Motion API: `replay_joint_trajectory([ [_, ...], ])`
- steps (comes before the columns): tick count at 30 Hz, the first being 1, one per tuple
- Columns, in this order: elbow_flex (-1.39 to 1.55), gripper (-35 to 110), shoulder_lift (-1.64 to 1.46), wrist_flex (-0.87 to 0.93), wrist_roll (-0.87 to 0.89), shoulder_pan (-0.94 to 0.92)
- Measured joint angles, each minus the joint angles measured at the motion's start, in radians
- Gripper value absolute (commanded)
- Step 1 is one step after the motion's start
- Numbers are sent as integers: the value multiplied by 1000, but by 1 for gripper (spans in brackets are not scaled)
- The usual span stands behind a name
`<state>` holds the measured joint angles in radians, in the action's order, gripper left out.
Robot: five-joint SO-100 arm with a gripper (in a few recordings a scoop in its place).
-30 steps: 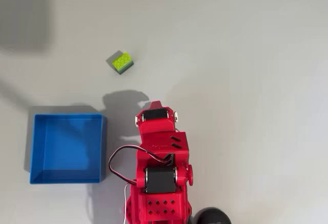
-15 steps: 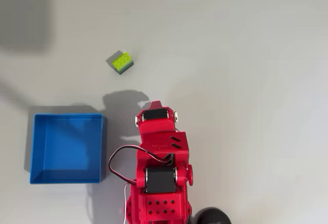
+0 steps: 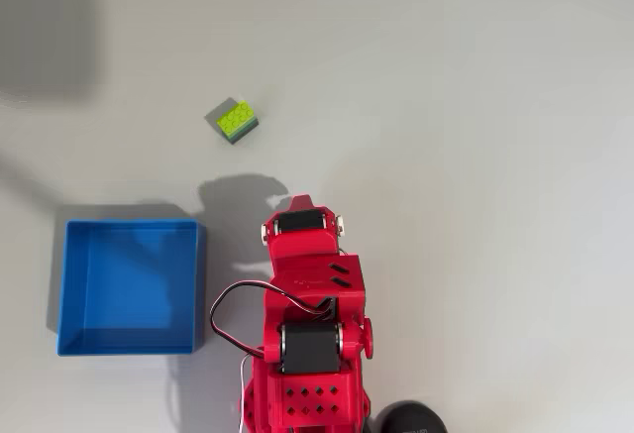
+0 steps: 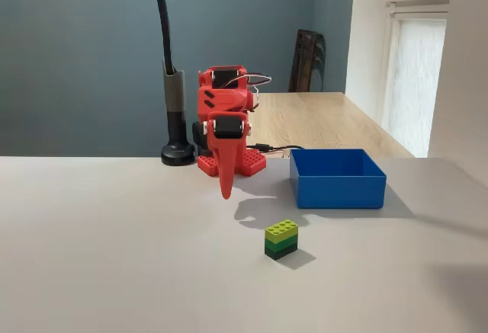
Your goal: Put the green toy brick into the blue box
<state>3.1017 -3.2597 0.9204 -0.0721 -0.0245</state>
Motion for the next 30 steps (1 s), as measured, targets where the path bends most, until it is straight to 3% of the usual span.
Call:
replay_joint_trajectory([
  [14,-84,0,41,0,-51,29],
  [23,-362,0,405,12,-60,100],
  [26,-491,22,541,57,-46,117],
  [30,-650,31,696,156,-38,143],
])
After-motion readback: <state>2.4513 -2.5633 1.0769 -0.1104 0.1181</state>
